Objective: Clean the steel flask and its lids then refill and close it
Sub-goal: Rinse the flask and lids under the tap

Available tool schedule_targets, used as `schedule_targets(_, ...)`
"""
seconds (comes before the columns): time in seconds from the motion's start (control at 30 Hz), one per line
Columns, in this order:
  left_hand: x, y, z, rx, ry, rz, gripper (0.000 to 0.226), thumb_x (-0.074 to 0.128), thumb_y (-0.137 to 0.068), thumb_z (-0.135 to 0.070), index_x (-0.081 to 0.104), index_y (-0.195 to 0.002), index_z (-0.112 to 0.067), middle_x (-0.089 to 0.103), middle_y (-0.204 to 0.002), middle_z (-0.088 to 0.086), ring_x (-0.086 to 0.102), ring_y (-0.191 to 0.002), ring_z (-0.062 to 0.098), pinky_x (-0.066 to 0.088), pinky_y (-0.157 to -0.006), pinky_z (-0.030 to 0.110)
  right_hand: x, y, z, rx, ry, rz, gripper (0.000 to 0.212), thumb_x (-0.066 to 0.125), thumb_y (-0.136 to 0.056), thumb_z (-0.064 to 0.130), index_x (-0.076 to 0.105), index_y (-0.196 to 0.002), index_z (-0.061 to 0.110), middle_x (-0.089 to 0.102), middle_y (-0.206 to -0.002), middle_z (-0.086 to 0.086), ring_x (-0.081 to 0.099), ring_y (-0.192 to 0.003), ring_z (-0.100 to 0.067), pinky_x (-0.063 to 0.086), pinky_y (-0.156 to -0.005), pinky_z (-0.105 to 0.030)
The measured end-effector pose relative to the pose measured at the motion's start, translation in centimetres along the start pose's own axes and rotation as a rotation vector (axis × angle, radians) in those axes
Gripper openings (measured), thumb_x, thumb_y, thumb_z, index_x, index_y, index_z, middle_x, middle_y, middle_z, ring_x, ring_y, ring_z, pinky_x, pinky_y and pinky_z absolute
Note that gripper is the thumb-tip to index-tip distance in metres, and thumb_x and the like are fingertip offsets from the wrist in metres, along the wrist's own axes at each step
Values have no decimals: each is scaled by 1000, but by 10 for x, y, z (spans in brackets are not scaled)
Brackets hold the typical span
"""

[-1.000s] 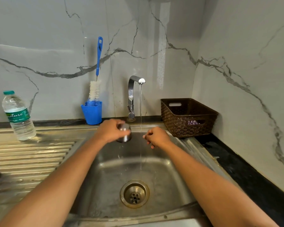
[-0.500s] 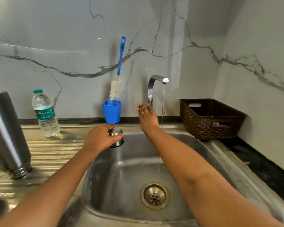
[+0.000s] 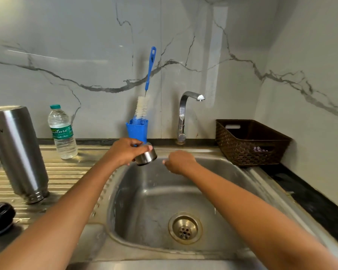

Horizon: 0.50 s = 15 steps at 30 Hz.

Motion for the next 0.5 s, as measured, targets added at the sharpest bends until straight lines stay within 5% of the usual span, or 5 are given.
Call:
schedule_targets(0.1,-2,20,-3,0,-99,76,55,72,-72,-56,66,-112,-20,63,-101,-5,60,-85,13,48,-70,26,24,43,-6,-47,-82,166,43,45,-96,44,62,-107,6,63,-106,-12,58,-95,-26,44,-80,-35)
schedule_targets(0.17,-6,32,-3,-7,-12,84,46,70,-76,-50,66,-111,-21,64,-99,-2,62,-77,15,51,-60,25,34,59,-20,-16,-96,211,41,49,-94,43,63,-105,7,63,-102,-10,57,-91,-25,45,-79,-34)
schedule_targets(0.33,-12,56,0,-27,-112,95,53,75,-72,-48,66,-114,-17,67,-106,2,65,-81,20,50,-66,27,40,85,-39,51,-159,156,35,53,-93,41,61,-86,9,61,-88,-7,55,-79,-22,41,-68,-29)
schedule_targets(0.5,-30,70,8,-66,-240,119,50,76,-69,-50,69,-107,-17,69,-97,2,66,-74,20,52,-59,26,37,89,-32,49,-198,64,36,55,-91,44,68,-100,12,68,-97,-5,62,-87,-20,51,-78,-32)
Point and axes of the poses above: each hand's wrist, its own y-axis away from the middle knuckle, its own x-axis out of the palm, z = x × y, the point moved 4 cm from there along -y, towards the middle knuckle
